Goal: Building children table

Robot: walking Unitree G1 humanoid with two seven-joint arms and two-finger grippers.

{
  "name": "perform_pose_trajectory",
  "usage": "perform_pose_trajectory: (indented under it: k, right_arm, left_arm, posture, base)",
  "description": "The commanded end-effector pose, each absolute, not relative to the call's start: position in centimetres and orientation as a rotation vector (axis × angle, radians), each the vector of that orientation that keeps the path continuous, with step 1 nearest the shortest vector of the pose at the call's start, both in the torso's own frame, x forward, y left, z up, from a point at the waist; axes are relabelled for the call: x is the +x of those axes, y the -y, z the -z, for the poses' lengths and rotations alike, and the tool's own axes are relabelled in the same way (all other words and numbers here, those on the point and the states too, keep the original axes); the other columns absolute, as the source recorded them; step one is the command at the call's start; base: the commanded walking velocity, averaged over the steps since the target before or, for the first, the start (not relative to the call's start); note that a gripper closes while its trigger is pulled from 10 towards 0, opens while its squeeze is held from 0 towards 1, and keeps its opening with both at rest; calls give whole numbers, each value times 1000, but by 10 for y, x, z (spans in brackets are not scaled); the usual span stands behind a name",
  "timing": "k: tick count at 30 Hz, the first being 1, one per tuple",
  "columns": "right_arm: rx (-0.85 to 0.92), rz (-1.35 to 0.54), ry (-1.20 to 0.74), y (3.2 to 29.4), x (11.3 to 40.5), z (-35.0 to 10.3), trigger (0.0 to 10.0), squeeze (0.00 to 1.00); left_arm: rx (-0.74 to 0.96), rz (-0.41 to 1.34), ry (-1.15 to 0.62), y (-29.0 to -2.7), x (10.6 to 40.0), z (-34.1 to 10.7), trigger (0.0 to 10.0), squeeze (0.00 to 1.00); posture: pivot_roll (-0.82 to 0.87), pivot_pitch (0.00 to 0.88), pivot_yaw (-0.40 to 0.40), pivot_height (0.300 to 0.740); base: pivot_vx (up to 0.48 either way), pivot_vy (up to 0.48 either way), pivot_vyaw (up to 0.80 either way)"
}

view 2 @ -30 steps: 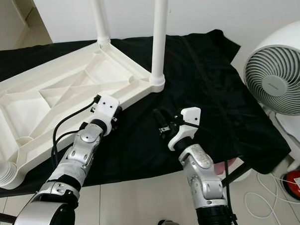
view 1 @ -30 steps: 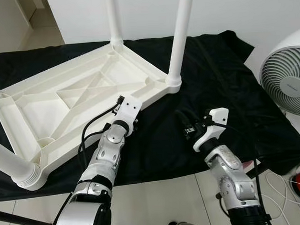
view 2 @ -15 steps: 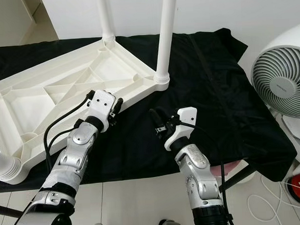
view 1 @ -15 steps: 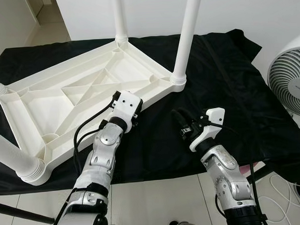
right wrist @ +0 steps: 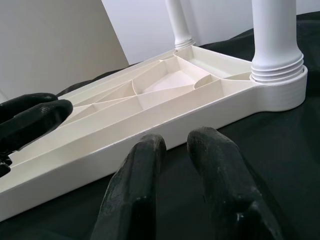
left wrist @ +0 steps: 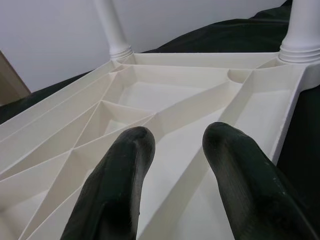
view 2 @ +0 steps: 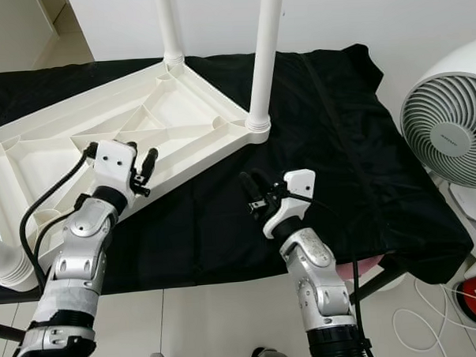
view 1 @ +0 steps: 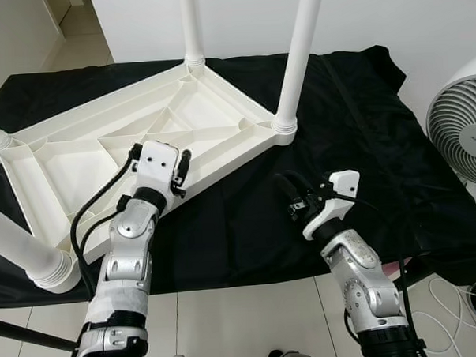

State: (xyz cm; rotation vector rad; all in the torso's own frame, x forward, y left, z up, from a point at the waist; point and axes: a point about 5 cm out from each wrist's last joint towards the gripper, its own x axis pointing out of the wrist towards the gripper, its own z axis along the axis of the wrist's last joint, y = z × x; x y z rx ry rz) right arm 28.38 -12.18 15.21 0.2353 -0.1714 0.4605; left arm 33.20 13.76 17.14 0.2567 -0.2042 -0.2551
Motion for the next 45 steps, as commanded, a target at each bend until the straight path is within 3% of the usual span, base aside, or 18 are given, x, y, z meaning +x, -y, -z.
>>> perform_pose_trajectory:
  k: [1, 20, 45]
  right_arm:
    - [230, -464, 161, 122, 284, -150, 10000, 0]
    - [235, -443, 164, 123, 285, -150, 10000, 0]
    - [232, -424, 168, 124, 286, -152, 10000, 0]
  left_arm:
    - [238, 189, 192, -141, 331, -169, 10000, 0]
    - [41, -282, 130, -172, 330, -169, 10000, 0]
    - [18, -297, 123, -169, 331, -174, 10000, 0]
  posture:
    - [-102, 104, 34, 740]
    - [-108, 104, 31, 740]
    - [-116, 108, 31, 740]
  base:
    - [0, 0, 0]
    - [0, 0, 0]
    - [0, 0, 0]
